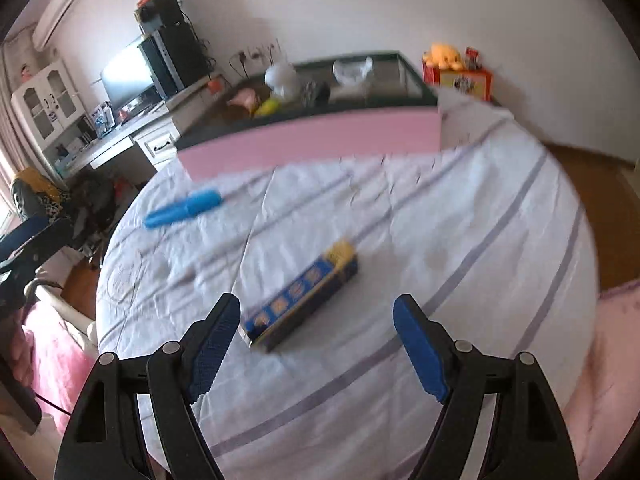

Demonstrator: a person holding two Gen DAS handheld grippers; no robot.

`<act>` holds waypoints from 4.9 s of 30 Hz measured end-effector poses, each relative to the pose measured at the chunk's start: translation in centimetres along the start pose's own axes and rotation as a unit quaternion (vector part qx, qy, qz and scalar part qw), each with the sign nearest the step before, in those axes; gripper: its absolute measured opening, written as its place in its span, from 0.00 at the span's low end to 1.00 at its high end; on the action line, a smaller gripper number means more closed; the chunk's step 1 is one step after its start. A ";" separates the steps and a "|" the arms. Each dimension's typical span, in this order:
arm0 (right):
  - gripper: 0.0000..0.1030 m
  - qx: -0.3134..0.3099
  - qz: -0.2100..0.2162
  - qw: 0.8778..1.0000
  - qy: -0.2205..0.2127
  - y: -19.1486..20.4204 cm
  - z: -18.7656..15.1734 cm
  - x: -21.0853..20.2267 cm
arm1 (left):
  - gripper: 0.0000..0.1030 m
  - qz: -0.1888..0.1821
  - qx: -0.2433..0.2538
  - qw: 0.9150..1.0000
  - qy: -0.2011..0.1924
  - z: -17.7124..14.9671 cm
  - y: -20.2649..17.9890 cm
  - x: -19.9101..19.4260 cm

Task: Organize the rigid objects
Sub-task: 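Grasp the blue-and-gold small box with the right gripper while the left grasps the blue highlighter, then carry the blue highlighter and small box over the pink box and release both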

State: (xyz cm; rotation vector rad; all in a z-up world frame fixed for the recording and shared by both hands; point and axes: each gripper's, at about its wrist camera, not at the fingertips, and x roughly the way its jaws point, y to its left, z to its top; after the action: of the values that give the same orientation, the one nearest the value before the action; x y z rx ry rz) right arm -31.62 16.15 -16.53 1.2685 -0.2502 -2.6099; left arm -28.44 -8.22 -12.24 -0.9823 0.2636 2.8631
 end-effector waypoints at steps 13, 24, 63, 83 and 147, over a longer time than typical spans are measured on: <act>0.25 -0.082 -0.042 0.996 -0.001 0.0 -0.2 0.7 | 1.00 -0.026 0.016 0.999 0.042 -0.1 -0.6 6.6; 0.19 -0.087 -0.017 0.996 0.011 -1.1 0.8 1.2 | 1.00 -0.031 0.077 0.992 0.092 1.3 -2.7 13.7; 0.17 -0.107 -0.027 0.994 -0.006 -1.3 2.2 2.2 | 0.26 -0.097 -0.065 0.987 0.110 -1.2 -7.0 8.8; 0.17 -0.117 -0.039 0.992 -0.016 -1.5 1.5 1.9 | 0.26 -0.067 -0.056 0.994 0.068 -2.3 -8.0 8.0; 0.15 -0.167 0.029 0.964 -0.203 3.9 7.8 -12.9 | 0.26 0.051 -0.037 0.986 -0.153 8.1 -4.5 -8.5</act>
State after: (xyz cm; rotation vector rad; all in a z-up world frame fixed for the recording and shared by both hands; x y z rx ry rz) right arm -29.54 16.39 -1.12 0.6050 0.0872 -2.6889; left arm -25.95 -2.55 -1.31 -0.5395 0.1857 3.0807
